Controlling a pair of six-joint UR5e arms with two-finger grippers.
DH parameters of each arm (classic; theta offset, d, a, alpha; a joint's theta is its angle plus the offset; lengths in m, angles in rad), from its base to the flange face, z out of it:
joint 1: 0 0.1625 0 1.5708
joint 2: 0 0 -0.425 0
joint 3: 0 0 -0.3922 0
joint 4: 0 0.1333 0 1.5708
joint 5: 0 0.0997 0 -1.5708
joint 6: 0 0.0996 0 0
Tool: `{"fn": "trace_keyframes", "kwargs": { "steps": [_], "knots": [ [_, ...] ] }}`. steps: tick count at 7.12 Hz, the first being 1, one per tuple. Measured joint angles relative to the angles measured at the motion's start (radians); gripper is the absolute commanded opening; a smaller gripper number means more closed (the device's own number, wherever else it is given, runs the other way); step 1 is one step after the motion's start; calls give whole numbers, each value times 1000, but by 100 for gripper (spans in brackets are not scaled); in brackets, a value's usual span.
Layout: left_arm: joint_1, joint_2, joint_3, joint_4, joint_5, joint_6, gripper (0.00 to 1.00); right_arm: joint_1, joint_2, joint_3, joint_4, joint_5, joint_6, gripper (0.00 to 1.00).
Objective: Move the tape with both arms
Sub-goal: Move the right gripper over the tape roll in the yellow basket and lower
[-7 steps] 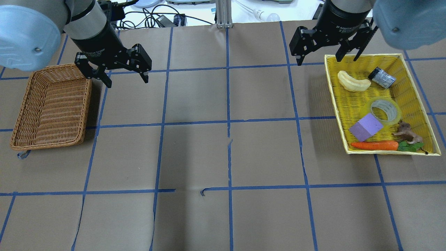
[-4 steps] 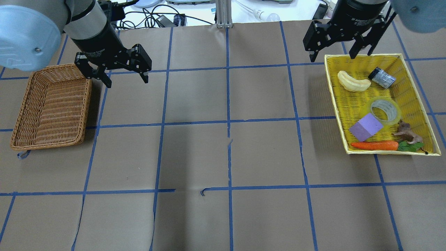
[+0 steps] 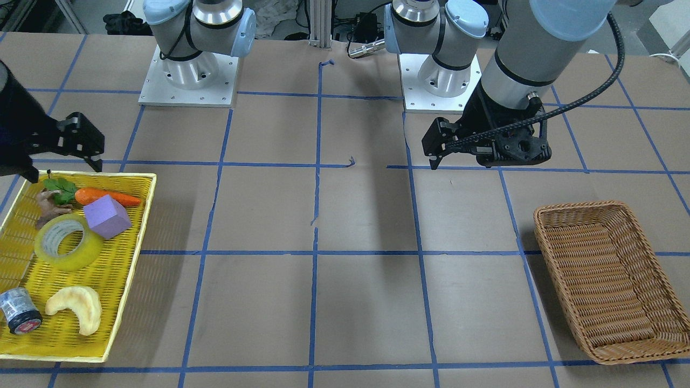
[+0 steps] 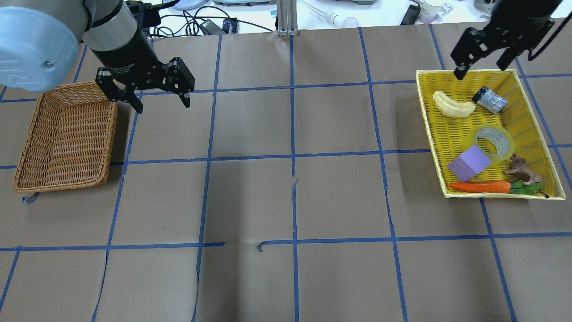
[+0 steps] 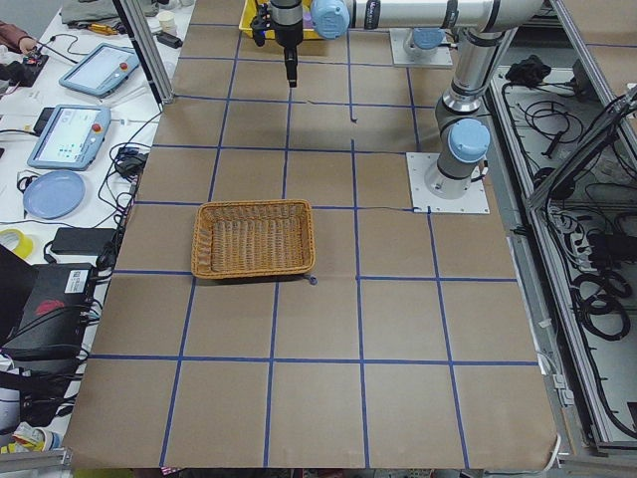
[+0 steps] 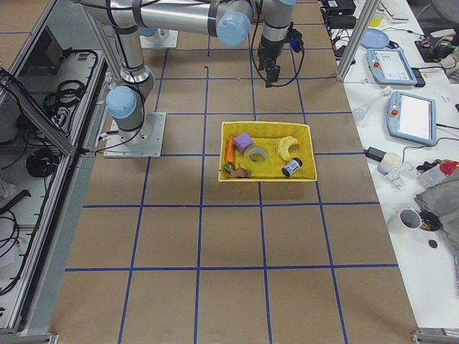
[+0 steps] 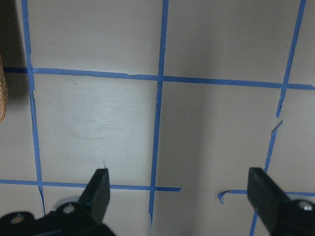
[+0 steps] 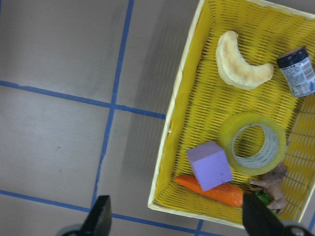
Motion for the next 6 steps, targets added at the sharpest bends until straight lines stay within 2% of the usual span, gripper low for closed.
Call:
{"fn": "trace_keyframes", "kwargs": {
  "steps": [1,3,5,6],
  "knots": [
    [-2,-1,0,0,0,0,100,-77,19,39,-65,2,-158,95],
    [-4,-9,0,1,-1,0,100,-227,87,150,-265,28,-445,95],
    [-6,-13,0,1,-3,-1,100,-287,203,237,-475,47,-570,93],
    [-6,-13,-1,1,-3,-1,100,-293,259,263,-548,45,-585,78]
  ]
}}
